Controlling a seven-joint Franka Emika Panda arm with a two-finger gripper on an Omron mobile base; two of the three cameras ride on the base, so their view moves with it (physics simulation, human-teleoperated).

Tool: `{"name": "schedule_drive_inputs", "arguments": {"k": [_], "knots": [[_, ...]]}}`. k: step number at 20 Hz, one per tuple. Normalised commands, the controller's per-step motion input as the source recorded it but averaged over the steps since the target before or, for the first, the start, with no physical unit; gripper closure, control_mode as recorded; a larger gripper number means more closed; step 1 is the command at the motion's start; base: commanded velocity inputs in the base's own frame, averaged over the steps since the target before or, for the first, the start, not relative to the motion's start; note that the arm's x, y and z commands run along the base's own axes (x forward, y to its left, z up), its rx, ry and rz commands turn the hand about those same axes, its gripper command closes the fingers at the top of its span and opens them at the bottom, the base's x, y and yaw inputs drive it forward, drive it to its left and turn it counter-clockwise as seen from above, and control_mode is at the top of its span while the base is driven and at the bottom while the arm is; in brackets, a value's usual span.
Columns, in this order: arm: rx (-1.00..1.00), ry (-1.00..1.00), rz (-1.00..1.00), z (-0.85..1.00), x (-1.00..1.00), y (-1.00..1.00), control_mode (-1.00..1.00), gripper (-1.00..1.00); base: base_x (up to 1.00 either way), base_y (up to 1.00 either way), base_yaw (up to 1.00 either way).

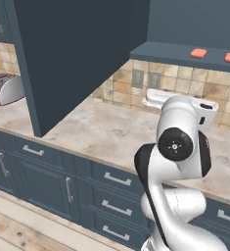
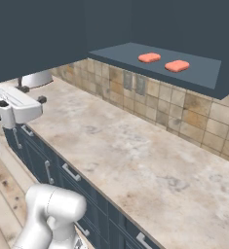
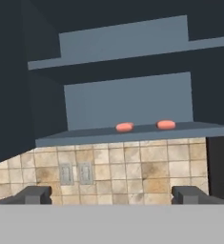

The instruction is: Pick up the bar soap and bar soap from the sink, and place them back in the cabinet, and close the cabinet door.

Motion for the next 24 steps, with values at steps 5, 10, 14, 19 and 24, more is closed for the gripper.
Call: {"name": "schedule_drive_inputs", "arguments": {"k": [5,10,14,19,24], "knots": [[-0.02,0.00,0.04,-0.06,-0.31,0.56,-1.00,-1.00,0.00,0.00,0.00],[-0.02,0.00,0.06,-0.15,-0.34,0.49,-1.00,-1.00,0.00,0.00,0.00],[-0.05,-0.01,0.05,-0.29,-0.05,0.51,-1.00,-1.00,0.00,0.00,0.00],[-0.06,-0.03,0.04,-0.38,0.00,0.51,-1.00,-1.00,0.00,0.00,0.00],[-0.05,-0.07,0.06,-0.46,0.00,0.47,-1.00,-1.00,0.00,0.00,0.00]]}}
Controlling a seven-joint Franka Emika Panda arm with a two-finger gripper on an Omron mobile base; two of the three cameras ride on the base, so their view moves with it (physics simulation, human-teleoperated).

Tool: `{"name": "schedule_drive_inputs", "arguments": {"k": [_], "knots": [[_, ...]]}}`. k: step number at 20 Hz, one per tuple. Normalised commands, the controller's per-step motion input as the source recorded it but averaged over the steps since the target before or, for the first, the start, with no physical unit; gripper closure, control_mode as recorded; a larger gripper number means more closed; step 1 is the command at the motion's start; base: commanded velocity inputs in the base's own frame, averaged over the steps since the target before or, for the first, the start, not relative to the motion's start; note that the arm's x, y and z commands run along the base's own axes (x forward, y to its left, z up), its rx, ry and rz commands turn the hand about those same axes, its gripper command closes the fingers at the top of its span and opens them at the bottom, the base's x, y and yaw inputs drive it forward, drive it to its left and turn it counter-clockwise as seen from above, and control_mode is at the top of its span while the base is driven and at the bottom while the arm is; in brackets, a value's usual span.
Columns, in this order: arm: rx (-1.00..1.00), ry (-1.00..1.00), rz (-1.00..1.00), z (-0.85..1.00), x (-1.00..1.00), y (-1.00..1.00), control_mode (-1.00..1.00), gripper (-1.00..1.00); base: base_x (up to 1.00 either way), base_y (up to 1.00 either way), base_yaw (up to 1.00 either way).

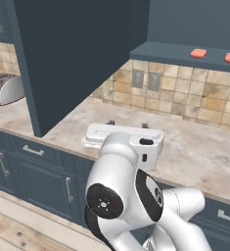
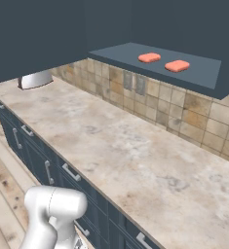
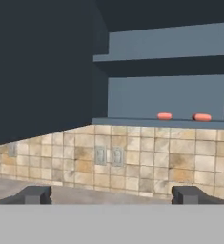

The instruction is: Pick up the bar soap and bar soap from the sink, and place them back in the cabinet, and close the cabinet door.

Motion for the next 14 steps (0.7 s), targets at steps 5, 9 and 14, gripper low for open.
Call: {"name": "schedule_drive_inputs", "arguments": {"k": [5,9,14], "knots": [[-0.04,-0.13,0.06,-0.30,0.01,0.28,-1.00,-1.00,0.00,0.00,0.00],[-0.01,-0.13,0.05,-0.25,0.16,0.20,-1.00,-1.00,0.00,0.00,0.00],[-0.01,-0.10,0.05,-0.32,0.14,0.25,-1.00,-1.00,0.00,0.00,0.00]]}}
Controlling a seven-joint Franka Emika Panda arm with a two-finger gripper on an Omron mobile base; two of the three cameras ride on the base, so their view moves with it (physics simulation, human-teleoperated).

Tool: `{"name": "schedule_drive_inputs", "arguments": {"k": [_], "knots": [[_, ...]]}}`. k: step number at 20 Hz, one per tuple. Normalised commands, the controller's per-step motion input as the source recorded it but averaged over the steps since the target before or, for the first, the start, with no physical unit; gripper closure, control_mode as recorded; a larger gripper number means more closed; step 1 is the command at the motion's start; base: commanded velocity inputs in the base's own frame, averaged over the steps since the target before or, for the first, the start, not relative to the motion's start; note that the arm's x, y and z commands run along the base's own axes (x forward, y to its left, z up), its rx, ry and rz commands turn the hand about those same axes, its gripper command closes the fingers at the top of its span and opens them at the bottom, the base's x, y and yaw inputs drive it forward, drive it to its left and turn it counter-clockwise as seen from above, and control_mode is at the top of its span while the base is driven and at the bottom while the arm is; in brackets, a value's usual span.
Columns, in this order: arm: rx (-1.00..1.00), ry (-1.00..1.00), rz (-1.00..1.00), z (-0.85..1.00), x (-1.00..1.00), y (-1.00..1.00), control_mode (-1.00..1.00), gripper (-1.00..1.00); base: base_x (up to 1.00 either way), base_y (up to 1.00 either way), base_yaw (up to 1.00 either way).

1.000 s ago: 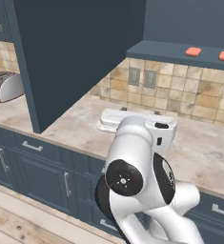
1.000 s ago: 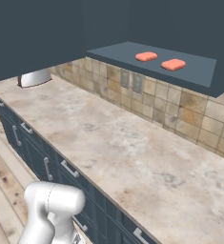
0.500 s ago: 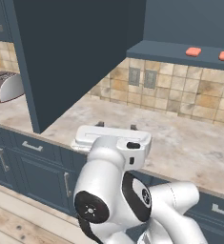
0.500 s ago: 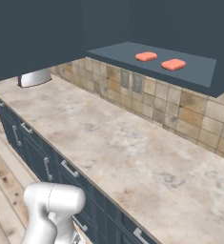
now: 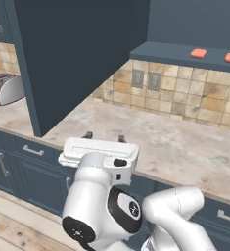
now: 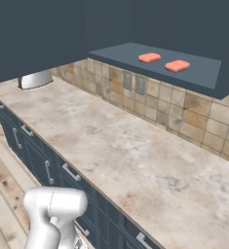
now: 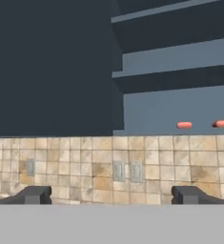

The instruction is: Pick up the bar soap and bar soap from the sink, and place them back in the cabinet, and close the cabinet door.

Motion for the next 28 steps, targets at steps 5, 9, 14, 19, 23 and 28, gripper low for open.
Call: {"name": "schedule_drive_inputs", "arguments": {"k": [5,9,14,19,23,28], "knots": [[-0.03,-0.08,0.04,-0.32,0.13,0.36,-1.00,-1.00,0.00,0.00,0.00],[0.00,-0.10,0.02,-0.15,0.23,0.29,-1.00,-1.00,0.00,0.00,0.00],[0.00,-0.15,0.02,-0.11,0.26,0.23,-1.00,-1.00,0.00,0.00,0.00],[0.00,-0.14,0.01,-0.12,0.20,0.32,-1.00,-1.00,0.00,0.00,0.00],[0.00,-0.14,0.00,-0.07,0.25,0.36,-1.00,-1.00,0.00,0.00,0.00],[0.00,-0.12,0.00,0.00,0.19,0.35,-1.00,-1.00,0.00,0.00,0.00]]}}
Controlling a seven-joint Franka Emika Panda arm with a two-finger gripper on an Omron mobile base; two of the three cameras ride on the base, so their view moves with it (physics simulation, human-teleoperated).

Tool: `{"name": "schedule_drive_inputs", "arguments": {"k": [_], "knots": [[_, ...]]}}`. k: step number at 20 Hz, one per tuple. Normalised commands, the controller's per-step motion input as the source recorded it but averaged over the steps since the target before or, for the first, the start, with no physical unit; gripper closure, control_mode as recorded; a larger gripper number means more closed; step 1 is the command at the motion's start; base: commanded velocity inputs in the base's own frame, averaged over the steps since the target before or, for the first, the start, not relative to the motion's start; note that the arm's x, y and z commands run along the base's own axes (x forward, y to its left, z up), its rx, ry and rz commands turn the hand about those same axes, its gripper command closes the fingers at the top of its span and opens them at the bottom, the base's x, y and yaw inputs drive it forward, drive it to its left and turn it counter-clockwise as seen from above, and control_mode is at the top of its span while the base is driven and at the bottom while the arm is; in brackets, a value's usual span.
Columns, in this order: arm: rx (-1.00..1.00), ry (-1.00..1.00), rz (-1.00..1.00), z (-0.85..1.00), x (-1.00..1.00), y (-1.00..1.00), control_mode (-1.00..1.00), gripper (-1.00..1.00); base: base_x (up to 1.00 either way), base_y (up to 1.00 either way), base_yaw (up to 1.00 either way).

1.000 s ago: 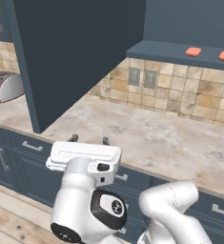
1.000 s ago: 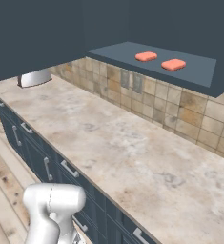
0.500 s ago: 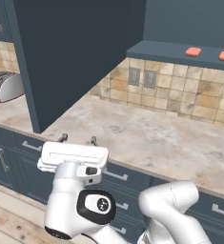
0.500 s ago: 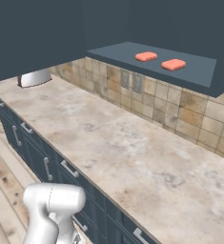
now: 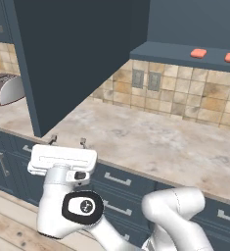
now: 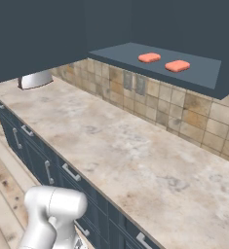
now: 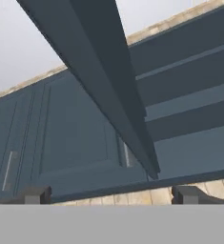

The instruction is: Pick up the bar soap and bar soap from the sink, and place them back in the cabinet, and close the cabinet door.

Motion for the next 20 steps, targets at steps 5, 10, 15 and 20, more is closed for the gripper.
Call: {"name": "schedule_drive_inputs", "arguments": {"k": [5,10,15,20], "knots": [[0.00,-0.07,0.00,0.00,0.18,0.37,-1.00,-1.00,0.00,0.00,0.00],[0.00,-0.06,0.00,0.00,0.17,0.32,-1.00,-1.00,0.00,0.00,0.00],[0.00,-0.06,0.00,0.00,0.20,0.33,-1.00,-1.00,0.00,0.00,0.00],[0.00,-0.06,0.00,-0.01,0.25,0.33,-1.00,-1.00,0.00,0.00,0.00]]}}
